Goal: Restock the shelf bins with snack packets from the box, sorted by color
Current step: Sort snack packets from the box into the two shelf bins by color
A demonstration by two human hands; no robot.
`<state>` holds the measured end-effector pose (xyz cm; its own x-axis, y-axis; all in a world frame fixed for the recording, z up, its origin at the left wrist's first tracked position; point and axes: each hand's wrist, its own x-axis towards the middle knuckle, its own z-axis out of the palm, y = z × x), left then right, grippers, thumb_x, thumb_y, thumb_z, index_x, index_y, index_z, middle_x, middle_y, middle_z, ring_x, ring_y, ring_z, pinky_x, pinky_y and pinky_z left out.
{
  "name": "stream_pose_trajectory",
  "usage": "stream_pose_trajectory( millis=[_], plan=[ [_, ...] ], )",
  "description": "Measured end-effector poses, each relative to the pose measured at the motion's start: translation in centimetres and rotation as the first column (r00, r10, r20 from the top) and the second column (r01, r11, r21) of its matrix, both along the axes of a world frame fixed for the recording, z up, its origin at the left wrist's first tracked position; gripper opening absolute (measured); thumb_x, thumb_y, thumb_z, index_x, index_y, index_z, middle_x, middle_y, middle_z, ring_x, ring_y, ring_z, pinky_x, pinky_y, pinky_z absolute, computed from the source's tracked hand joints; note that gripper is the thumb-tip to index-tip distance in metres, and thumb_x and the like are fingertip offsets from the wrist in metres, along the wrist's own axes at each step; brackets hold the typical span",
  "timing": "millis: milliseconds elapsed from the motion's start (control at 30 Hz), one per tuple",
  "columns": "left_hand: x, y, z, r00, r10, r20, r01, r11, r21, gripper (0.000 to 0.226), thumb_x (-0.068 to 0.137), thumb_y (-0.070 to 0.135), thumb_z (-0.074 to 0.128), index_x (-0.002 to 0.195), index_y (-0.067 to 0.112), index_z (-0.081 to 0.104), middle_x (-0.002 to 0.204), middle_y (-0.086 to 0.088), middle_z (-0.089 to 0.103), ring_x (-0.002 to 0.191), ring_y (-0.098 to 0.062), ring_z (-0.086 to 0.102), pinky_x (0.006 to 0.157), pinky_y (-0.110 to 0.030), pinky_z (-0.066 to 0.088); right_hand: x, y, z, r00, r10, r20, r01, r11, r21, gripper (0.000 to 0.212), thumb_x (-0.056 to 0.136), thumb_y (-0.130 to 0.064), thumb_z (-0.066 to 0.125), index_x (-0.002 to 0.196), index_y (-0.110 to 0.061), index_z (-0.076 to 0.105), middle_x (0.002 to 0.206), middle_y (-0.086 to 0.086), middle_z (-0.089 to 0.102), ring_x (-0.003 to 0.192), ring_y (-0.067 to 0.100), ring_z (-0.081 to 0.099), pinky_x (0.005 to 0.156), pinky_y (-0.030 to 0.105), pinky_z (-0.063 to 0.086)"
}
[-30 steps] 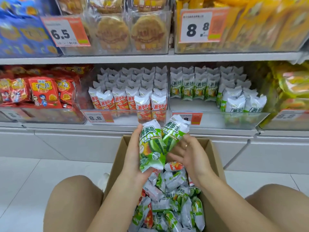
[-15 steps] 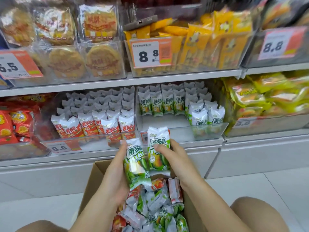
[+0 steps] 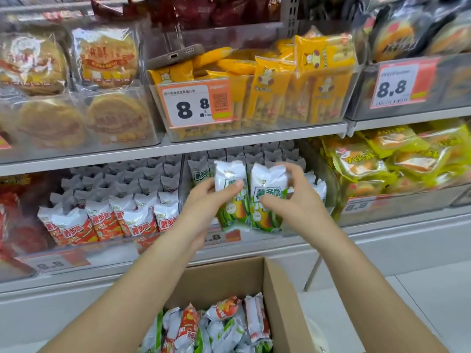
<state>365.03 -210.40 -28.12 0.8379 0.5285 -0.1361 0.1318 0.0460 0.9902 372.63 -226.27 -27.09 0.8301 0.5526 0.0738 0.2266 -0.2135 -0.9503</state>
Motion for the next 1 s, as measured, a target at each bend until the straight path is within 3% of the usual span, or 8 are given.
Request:
stream_pose_trajectory(
  millis=[167,367,500,567,700,833,900,1000],
  plan=[
    [6.7,2.2,-3.0,0.954,0.276,0.120,-0.289,0.952,0.103,0.044,0.078,0.021,0.079,0.116,0.010,0.060,0.112,-0.004,0.067,0.102,-0.019,0.064,0.090,-0.036,0.052,4.2,1.0,-1.9,0.993,-0.063,0.098,0.065,0.998,-0.016,0.047,0.074,-0.012,0.073,0.107,-0.036,0.049,0.101,-0.003,0.060,0.091,0.017,0.059,0.073,0.032,0.049],
    [12.5,3.4,-7.8,0.973,0.110,-0.204,-0.042,0.949,0.311,0.041,0.072,0.023,0.082,0.096,0.011,0.052,0.099,-0.006,0.061,0.091,-0.022,0.058,0.087,-0.039,0.052,5.5,0.5,-3.7,0.988,0.008,0.156,0.014,0.990,-0.140,0.047,0.073,-0.012,0.074,0.108,-0.034,0.051,0.099,0.000,0.062,0.093,0.030,0.060,0.079,0.049,0.052],
    [14.9,3.3,-8.5,0.955,0.066,-0.290,0.113,0.822,0.558,0.033,0.081,0.025,0.070,0.095,0.007,0.046,0.079,-0.001,0.052,0.076,-0.023,0.053,0.059,-0.028,0.039,6.2,0.9,-4.2,0.987,0.035,0.155,-0.016,0.993,-0.119,0.047,0.072,-0.013,0.075,0.104,-0.037,0.050,0.099,-0.004,0.064,0.092,0.025,0.062,0.081,0.050,0.052],
    [15.5,3.6,-8.4,0.937,0.089,-0.338,0.148,0.777,0.613,0.030,0.086,0.023,0.065,0.107,0.008,0.049,0.089,-0.004,0.054,0.086,-0.024,0.054,0.065,-0.026,0.037,6.5,1.4,-4.4,0.984,0.052,0.172,-0.028,0.990,-0.135,0.047,0.073,-0.013,0.074,0.102,-0.040,0.049,0.099,-0.002,0.063,0.091,0.023,0.061,0.080,0.049,0.052],
    [15.1,4.1,-8.0,0.977,0.004,-0.212,0.088,0.904,0.419,0.036,0.089,0.013,0.061,0.123,0.006,0.053,0.104,-0.010,0.062,0.094,-0.023,0.060,0.070,-0.019,0.045,6.5,2.4,-4.9,0.954,0.105,0.280,-0.036,0.970,-0.240,0.047,0.072,-0.016,0.070,0.103,-0.042,0.047,0.106,-0.005,0.055,0.093,0.016,0.057,0.081,0.043,0.051],
    [12.3,3.8,-7.1,0.998,-0.018,-0.066,0.002,0.973,-0.230,0.009,0.095,0.011,0.052,0.096,0.009,0.061,0.092,-0.007,0.065,0.084,-0.019,0.061,0.076,-0.027,0.054,6.7,3.4,-6.1,0.914,0.164,0.372,0.033,0.881,-0.472,0.048,0.080,-0.016,0.066,0.122,-0.031,0.047,0.105,-0.001,0.055,0.092,0.021,0.056,0.074,0.034,0.044],
    [11.3,3.8,-6.9,0.991,-0.010,-0.131,-0.026,0.963,-0.267,0.019,0.089,-0.004,0.047,0.085,0.008,0.061,0.084,-0.009,0.063,0.081,-0.021,0.060,0.083,-0.034,0.053,7.0,3.7,-6.7,0.889,0.125,0.441,0.135,0.848,-0.513,0.047,0.085,-0.009,0.057,0.128,-0.025,0.048,0.114,0.004,0.063,0.101,0.026,0.060,0.079,0.037,0.047],
    [9.7,3.3,-7.0,0.935,-0.208,-0.287,0.201,0.978,-0.055,0.051,0.076,-0.016,0.044,0.116,0.011,0.061,0.113,-0.009,0.059,0.097,-0.022,0.057,0.074,-0.029,0.053,7.0,3.9,-7.1,0.875,0.058,0.480,0.214,0.844,-0.492,0.047,0.085,-0.004,0.052,0.129,-0.022,0.052,0.121,0.004,0.065,0.106,0.027,0.061,0.085,0.040,0.049]
  ],
)
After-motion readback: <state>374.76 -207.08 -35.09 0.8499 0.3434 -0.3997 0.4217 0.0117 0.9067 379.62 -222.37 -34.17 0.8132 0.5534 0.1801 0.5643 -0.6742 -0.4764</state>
